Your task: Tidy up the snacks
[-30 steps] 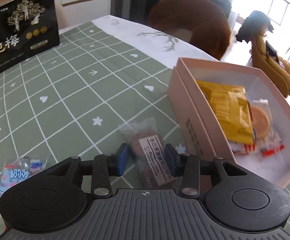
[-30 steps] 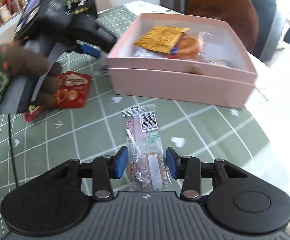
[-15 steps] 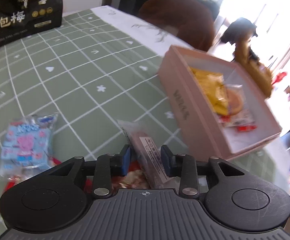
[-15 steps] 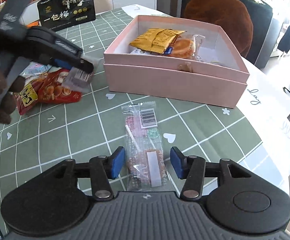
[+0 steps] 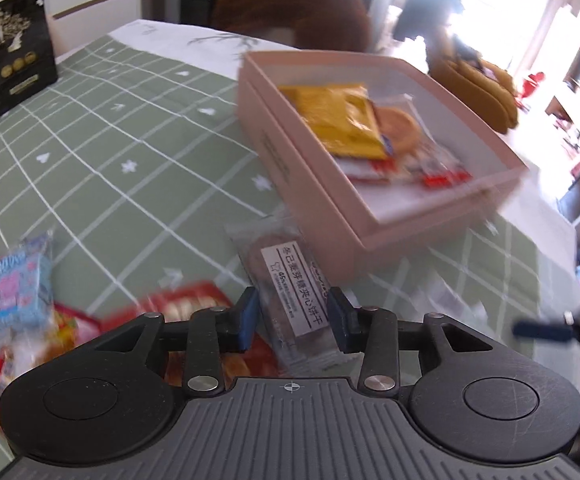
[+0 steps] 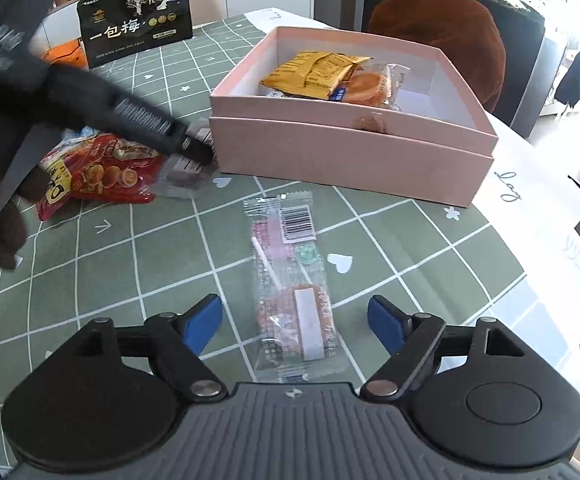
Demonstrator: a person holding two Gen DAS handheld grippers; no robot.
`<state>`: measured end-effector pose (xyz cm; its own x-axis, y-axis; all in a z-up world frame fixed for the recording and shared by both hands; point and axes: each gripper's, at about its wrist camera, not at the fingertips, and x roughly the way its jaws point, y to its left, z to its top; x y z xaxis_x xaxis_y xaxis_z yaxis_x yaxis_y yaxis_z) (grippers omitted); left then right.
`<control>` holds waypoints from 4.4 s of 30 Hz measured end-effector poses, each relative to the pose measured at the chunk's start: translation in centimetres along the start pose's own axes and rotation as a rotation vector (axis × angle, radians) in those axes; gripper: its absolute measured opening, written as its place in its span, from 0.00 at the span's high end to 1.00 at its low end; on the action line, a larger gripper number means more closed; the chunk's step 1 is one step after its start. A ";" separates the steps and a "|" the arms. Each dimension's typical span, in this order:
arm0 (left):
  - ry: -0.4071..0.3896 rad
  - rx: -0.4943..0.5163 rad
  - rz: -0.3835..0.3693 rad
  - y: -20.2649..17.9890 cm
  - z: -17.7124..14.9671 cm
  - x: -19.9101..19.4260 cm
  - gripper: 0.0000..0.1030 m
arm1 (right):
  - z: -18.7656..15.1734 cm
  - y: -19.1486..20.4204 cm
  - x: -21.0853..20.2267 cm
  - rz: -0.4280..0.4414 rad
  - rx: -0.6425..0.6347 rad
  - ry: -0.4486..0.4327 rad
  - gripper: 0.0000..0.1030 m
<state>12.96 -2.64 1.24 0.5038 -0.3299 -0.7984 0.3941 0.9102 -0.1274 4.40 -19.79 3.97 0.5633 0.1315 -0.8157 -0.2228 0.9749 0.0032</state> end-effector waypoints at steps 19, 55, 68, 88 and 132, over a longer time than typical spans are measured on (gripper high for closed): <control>-0.007 -0.037 0.141 -3.6 -0.5 0.3 0.53 | -1.0 -0.7 -0.1 -0.010 0.011 -0.029 0.12; 0.027 -0.123 0.034 -3.8 -3.5 -2.1 0.60 | 1.9 -0.9 -0.1 -0.013 0.017 0.072 0.62; -0.066 -0.200 -0.027 -3.1 -6.4 -3.4 0.81 | 1.3 -2.2 -1.2 -0.071 0.090 0.049 0.62; -0.031 -0.178 0.060 -5.5 -3.9 -3.8 0.82 | -0.4 -3.2 -1.7 -0.062 0.095 0.048 0.58; 0.018 0.083 0.091 -5.7 -4.6 -2.1 0.47 | -2.0 -4.9 -1.6 -0.092 0.130 -0.009 0.18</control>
<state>6.10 -5.94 0.91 0.5267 -0.2416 -0.8150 0.4102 0.9120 -0.0053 3.00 -25.18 4.08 0.5835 0.0414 -0.8111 -0.0657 0.9978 0.0037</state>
